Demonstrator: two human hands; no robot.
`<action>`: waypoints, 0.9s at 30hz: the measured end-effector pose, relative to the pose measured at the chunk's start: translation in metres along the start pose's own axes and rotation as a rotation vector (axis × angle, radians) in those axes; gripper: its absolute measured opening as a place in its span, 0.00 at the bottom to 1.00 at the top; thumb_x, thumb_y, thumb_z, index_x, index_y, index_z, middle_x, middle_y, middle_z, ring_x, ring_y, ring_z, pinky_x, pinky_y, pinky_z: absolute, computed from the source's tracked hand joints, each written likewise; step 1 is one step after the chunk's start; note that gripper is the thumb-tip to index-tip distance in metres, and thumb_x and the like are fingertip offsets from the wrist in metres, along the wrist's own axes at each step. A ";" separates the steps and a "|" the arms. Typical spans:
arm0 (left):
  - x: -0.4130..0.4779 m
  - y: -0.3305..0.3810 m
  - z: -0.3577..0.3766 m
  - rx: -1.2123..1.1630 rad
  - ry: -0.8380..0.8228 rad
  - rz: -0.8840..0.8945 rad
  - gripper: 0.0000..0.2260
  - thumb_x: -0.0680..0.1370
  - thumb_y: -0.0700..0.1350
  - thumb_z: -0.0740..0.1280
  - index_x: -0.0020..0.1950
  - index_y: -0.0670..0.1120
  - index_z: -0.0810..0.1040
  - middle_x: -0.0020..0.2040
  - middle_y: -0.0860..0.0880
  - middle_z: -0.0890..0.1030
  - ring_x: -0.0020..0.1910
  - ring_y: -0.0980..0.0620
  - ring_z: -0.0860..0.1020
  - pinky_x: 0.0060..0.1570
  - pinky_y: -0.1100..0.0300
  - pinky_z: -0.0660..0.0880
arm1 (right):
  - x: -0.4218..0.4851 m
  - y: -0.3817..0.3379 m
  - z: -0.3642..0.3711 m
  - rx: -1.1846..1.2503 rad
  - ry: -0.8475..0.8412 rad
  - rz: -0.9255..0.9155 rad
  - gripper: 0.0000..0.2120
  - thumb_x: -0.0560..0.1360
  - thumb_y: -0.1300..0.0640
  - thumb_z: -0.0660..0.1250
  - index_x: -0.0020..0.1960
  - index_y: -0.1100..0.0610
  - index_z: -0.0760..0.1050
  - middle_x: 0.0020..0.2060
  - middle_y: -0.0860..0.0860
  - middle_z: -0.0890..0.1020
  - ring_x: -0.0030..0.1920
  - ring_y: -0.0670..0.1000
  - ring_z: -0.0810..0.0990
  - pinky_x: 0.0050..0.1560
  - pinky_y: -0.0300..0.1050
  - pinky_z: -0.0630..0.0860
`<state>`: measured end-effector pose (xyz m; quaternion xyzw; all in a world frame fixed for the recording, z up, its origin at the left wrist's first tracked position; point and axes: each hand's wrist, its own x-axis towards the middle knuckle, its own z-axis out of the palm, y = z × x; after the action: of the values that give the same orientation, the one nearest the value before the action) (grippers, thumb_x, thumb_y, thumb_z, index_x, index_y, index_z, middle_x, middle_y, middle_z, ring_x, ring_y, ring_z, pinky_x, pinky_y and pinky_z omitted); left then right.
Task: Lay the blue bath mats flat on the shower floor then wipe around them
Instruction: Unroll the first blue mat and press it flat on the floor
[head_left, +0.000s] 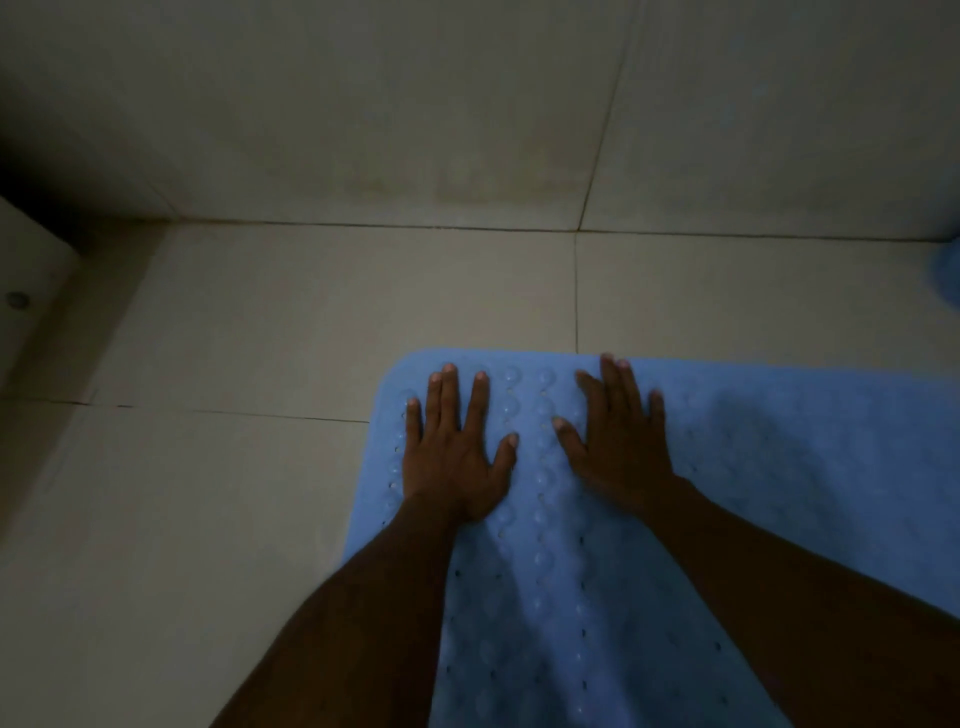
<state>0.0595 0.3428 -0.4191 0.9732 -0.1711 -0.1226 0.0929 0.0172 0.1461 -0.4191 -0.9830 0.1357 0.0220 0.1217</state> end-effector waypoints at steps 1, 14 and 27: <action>-0.002 0.006 -0.004 -0.012 -0.015 -0.020 0.35 0.81 0.65 0.47 0.82 0.54 0.35 0.82 0.43 0.35 0.81 0.45 0.34 0.78 0.42 0.37 | -0.006 0.004 -0.005 0.018 -0.018 0.013 0.35 0.75 0.37 0.50 0.78 0.53 0.60 0.80 0.56 0.55 0.80 0.56 0.52 0.76 0.67 0.51; -0.078 0.196 0.024 -0.062 -0.093 0.279 0.36 0.76 0.66 0.37 0.83 0.55 0.39 0.83 0.44 0.38 0.82 0.43 0.37 0.78 0.42 0.38 | -0.127 0.177 -0.080 -0.082 0.077 0.289 0.34 0.74 0.39 0.53 0.72 0.57 0.71 0.72 0.62 0.72 0.72 0.63 0.70 0.66 0.71 0.67; -0.052 0.265 0.083 0.068 0.022 0.491 0.31 0.82 0.62 0.52 0.83 0.53 0.53 0.84 0.44 0.48 0.83 0.43 0.45 0.78 0.39 0.47 | -0.139 0.261 -0.049 -0.075 0.100 0.454 0.34 0.78 0.37 0.48 0.79 0.54 0.57 0.78 0.61 0.60 0.79 0.60 0.56 0.74 0.68 0.57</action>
<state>-0.0927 0.1048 -0.4279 0.9062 -0.4055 -0.0797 0.0891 -0.1871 -0.0729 -0.4217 -0.9310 0.3583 0.0052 0.0704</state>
